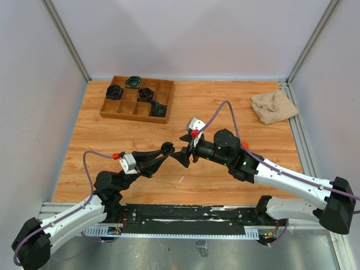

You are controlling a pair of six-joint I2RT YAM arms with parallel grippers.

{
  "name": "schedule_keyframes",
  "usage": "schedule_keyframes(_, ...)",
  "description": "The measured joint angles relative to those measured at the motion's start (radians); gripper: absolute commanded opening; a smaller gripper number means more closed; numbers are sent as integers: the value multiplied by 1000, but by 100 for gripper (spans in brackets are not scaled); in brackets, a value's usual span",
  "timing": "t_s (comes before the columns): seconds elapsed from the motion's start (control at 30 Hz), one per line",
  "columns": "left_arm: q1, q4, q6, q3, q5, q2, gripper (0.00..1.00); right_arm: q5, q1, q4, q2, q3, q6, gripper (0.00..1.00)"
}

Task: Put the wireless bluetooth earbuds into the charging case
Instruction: Close the charging case.

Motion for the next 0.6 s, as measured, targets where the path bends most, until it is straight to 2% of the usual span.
schedule_keyframes(0.6,0,1,-3,0,22,0,0,87,0,-24,-48,-19,-65,73)
